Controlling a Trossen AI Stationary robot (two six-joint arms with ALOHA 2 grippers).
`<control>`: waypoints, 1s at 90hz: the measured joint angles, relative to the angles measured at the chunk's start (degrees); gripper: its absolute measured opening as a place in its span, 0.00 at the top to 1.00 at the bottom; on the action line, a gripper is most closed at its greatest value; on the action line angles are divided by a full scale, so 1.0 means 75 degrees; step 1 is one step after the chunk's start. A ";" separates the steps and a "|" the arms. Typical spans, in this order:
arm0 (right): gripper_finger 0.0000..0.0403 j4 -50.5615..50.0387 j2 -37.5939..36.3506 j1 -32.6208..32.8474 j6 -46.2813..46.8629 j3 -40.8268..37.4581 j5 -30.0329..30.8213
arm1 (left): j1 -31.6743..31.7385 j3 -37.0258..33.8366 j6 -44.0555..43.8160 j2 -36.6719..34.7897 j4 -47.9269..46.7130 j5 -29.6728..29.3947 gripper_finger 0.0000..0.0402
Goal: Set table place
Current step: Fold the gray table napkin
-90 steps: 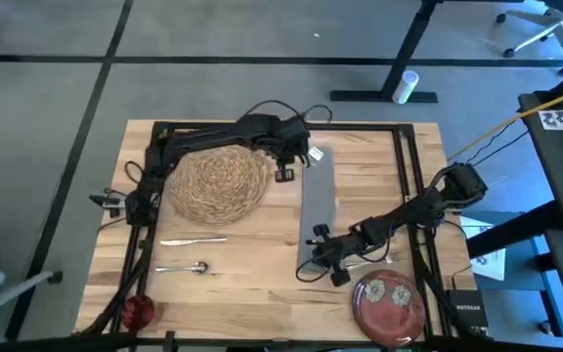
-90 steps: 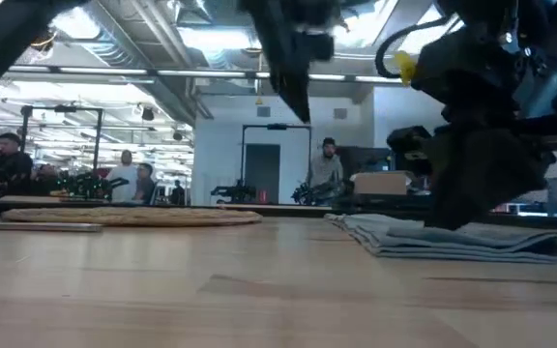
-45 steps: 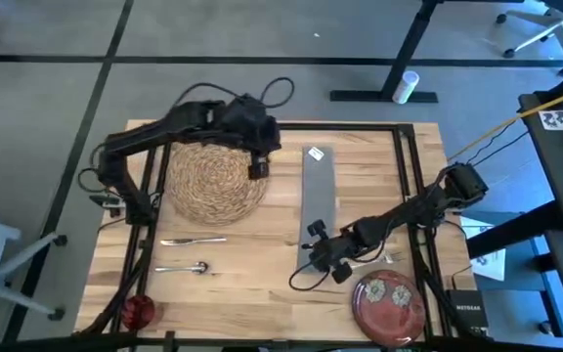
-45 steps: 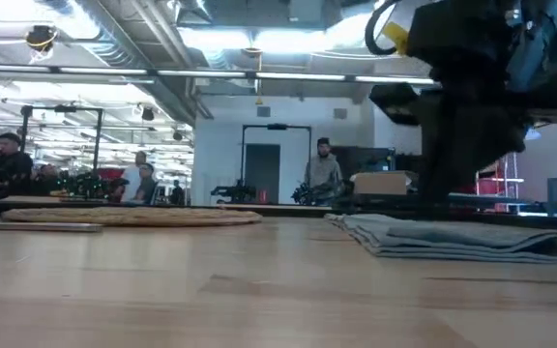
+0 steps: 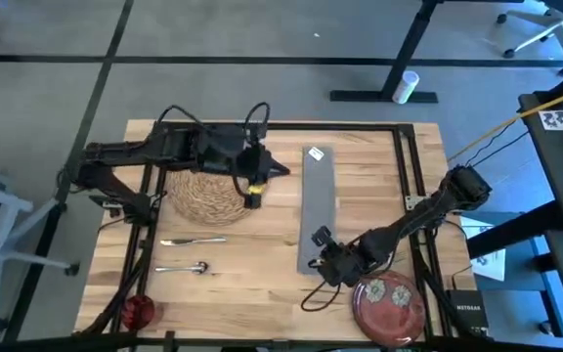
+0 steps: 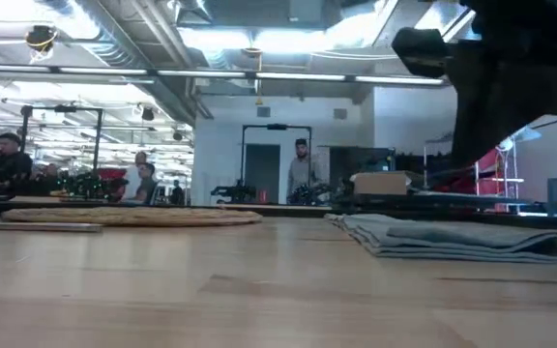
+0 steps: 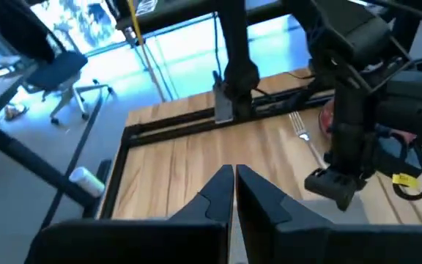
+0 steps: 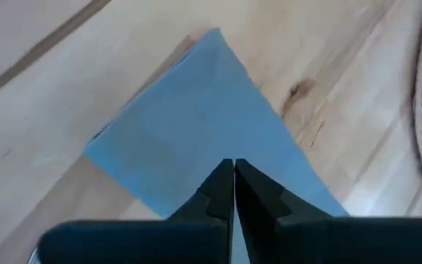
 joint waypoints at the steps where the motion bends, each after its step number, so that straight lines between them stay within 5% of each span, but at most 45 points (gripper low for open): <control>1: 1.00 -0.0018 0.0000 -0.0002 0.0000 0.0002 0.0000 | 0.0000 -0.0145 -0.0005 -0.0044 0.0104 -0.0002 1.00; 31: 1.00 -0.0527 -0.0191 0.0092 0.0064 -0.0013 -0.0061 | -0.0049 -0.4860 -0.0916 -0.2049 0.3905 0.0079 1.00; 53: 1.00 -0.0223 -0.0879 0.0187 -0.0169 -0.0373 -0.0062 | -0.0568 -0.7405 -0.1422 -0.3566 0.6084 0.0074 1.00; 72: 1.00 0.1224 -0.2240 0.0182 -0.0323 -0.1797 -0.0067 | -0.0946 -0.8435 -0.1596 -0.4403 0.6790 0.0053 1.00; 90: 1.00 0.4606 -0.3745 0.0179 -0.0605 -0.3850 -0.0498 | -0.0982 -0.8585 -0.1924 -0.4518 0.6850 0.0050 1.00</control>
